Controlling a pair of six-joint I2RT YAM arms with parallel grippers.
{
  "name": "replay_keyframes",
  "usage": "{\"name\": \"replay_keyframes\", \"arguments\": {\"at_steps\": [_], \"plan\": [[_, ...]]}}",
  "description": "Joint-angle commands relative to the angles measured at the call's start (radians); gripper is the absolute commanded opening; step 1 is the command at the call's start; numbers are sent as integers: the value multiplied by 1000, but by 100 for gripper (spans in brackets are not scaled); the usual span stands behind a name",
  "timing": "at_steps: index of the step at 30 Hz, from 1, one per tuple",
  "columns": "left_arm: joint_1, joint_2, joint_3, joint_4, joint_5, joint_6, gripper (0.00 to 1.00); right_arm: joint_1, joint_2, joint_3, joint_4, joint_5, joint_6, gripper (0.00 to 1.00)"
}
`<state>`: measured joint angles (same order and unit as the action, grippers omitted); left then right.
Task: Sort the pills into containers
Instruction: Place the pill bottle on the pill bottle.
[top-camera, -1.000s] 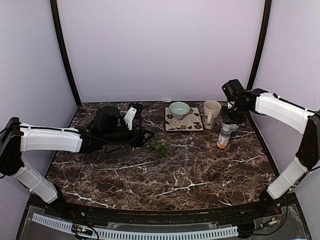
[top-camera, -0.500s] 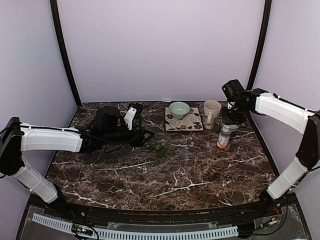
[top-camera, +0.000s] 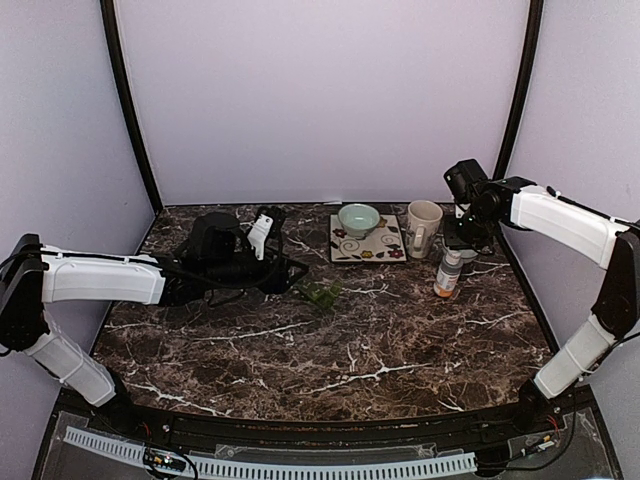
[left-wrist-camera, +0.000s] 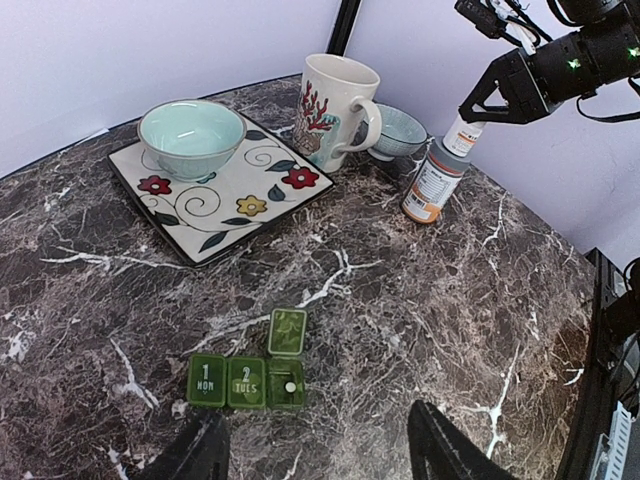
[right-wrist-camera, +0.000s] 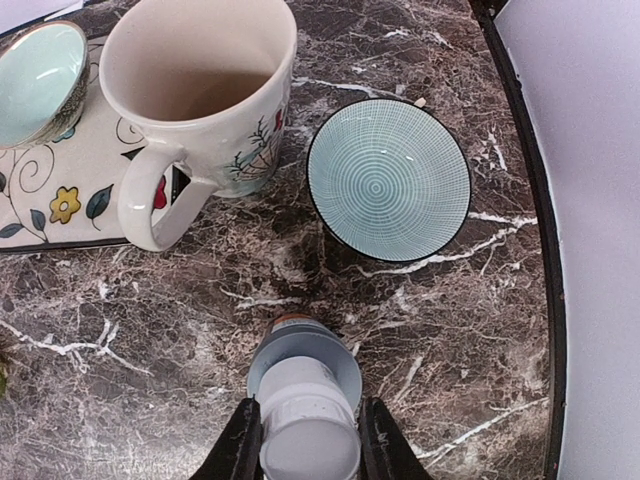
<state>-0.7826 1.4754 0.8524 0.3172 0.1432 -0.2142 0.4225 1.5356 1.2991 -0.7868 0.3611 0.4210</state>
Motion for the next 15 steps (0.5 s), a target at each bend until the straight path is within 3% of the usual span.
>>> {"name": "replay_keyframes", "arguments": {"at_steps": [1, 11, 15], "plan": [[6, -3, 32, 2, 16, -6, 63, -6, -12, 3, -22, 16, -5, 0], [8, -6, 28, 4, 17, -7, 63, -6, -1, 2, -26, 7, -4, 0], [8, -7, 28, 4, 18, -8, 63, -6, -2, 1, -25, 8, -3, 10]]}}
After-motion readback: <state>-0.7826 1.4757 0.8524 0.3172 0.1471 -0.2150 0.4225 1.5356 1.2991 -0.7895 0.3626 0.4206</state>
